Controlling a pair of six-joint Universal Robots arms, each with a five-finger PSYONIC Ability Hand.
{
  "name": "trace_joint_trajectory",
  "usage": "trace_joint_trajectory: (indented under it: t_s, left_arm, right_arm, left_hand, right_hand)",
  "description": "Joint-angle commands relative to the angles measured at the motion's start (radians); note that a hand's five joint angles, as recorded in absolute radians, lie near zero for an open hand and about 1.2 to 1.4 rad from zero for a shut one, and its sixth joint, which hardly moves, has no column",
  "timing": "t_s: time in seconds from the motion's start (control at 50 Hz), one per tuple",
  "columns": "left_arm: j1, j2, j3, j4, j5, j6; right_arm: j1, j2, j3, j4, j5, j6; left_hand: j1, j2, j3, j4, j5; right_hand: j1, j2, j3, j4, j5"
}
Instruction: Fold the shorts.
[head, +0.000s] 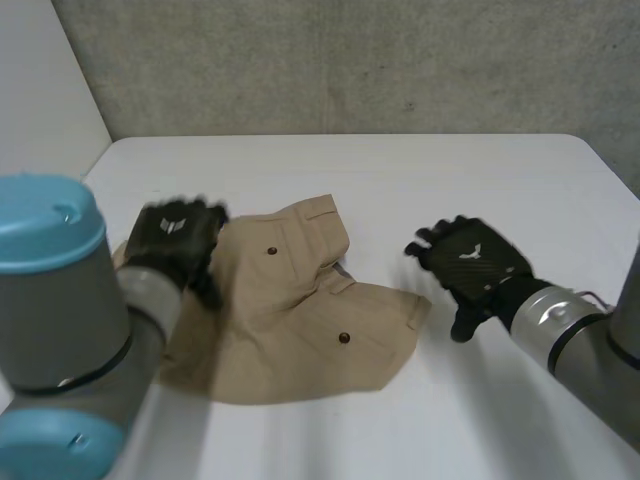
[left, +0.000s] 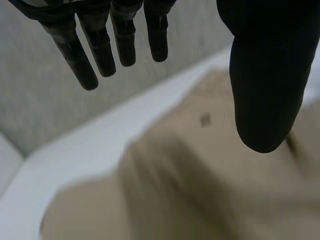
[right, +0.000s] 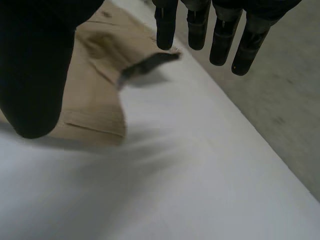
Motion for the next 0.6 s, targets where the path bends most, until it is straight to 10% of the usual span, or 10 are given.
trace_joint_trajectory:
  t_s: [0.02, 0.26, 0.4, 0.52, 0.6]
  left_arm:
    - [0.01, 0.054, -0.206, -0.068, 0.019, -0.002]
    - [0.034, -0.013, -0.325, 0.079, 0.036, 0.011]
    - [0.07, -0.093, -0.307, 0.195, 0.034, 0.093]
    - [0.067, -0.112, -0.285, 0.277, 0.027, 0.196]
    - [0.051, -0.096, -0.264, 0.288, 0.027, 0.236]
  right_arm:
    - [0.1, 0.121, -0.06, 0.02, -0.036, -0.198]
    - [0.114, 0.314, -0.175, -0.008, -0.04, -0.276]
    - [0.114, 0.368, -0.212, -0.037, -0.039, -0.275]
    - [0.109, 0.321, -0.218, -0.046, -0.019, -0.209]
    - [0.109, 0.235, -0.209, -0.034, -0.009, -0.157]
  left_hand:
    - [0.141, 0.141, 0.143, 0.142, 0.141]
    - [0.112, 0.112, 0.113, 0.113, 0.112]
    - [0.17, 0.17, 0.172, 0.171, 0.17]
    - [1.055, 1.055, 1.056, 1.056, 1.055]
    - [1.057, 1.057, 1.058, 1.058, 1.057]
  right_hand:
    - [0.032, 0.015, 0.02, -0.001, -0.008]
    - [0.231, 0.214, 0.219, 0.198, 0.192]
    - [0.931, 0.914, 0.919, 0.899, 0.892]
    - [1.19, 1.174, 1.178, 1.158, 1.151]
    - [1.19, 1.174, 1.178, 1.158, 1.151]
